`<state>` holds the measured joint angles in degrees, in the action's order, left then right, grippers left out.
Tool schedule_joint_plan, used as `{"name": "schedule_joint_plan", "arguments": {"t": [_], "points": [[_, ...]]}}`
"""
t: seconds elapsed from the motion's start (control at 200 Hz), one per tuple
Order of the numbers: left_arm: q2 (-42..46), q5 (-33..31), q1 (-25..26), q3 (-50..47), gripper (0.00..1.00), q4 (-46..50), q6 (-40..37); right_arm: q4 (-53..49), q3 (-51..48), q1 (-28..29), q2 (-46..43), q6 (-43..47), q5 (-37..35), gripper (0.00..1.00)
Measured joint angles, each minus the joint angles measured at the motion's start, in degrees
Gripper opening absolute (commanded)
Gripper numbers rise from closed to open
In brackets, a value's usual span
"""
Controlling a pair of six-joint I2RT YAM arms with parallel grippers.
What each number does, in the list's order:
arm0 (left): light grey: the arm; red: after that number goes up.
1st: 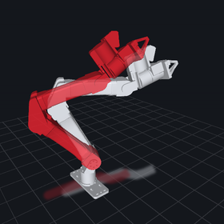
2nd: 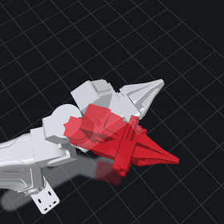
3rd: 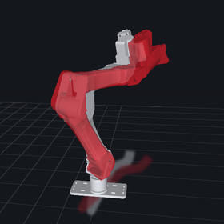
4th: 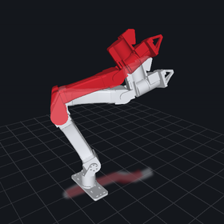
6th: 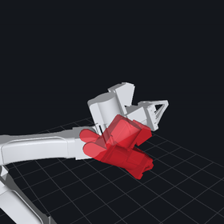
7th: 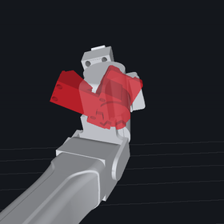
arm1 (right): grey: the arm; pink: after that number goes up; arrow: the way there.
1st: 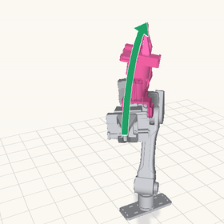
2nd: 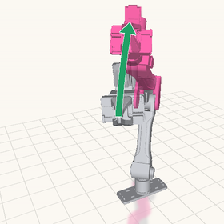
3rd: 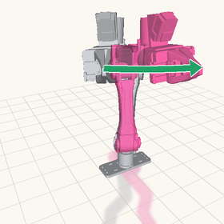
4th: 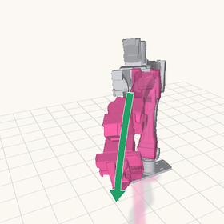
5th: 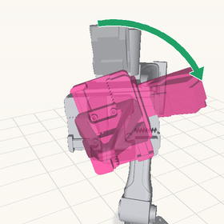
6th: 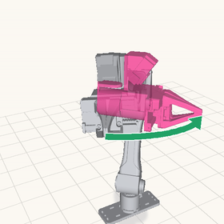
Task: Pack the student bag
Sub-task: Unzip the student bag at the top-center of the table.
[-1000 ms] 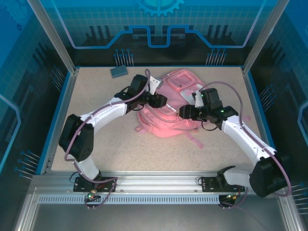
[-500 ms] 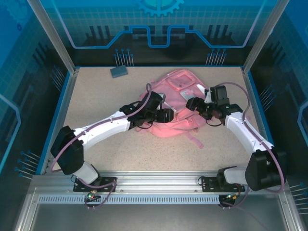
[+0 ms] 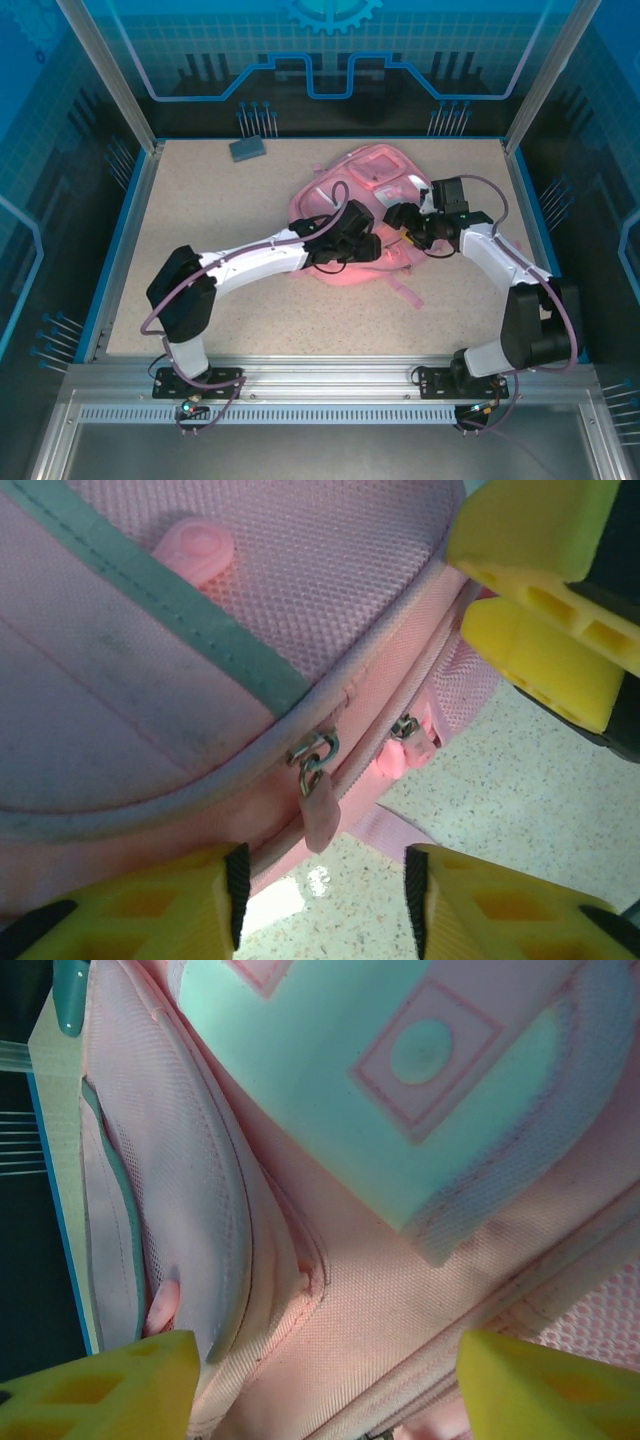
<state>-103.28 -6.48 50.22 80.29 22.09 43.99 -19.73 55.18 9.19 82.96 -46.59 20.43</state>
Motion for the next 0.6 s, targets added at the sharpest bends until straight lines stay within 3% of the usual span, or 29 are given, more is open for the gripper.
{"name": "schedule_joint_plan", "arguments": {"t": [0.115,0.325,0.6], "points": [[-1.57,-1.49,0.02,1.44,0.35,0.2,0.76,0.83,0.0,0.02,0.39,-0.11,1.29,0.62],[-2.89,-5.18,0.59,2.93,0.34,1.18,1.4,1.66,0.0,0.15,0.31,-0.15,2.78,0.58],[-4.59,-7.52,1.09,2.95,0.21,0.55,3.08,4.55,-0.11,2.12,-0.02,-1.9,4.02,0.53]]}}
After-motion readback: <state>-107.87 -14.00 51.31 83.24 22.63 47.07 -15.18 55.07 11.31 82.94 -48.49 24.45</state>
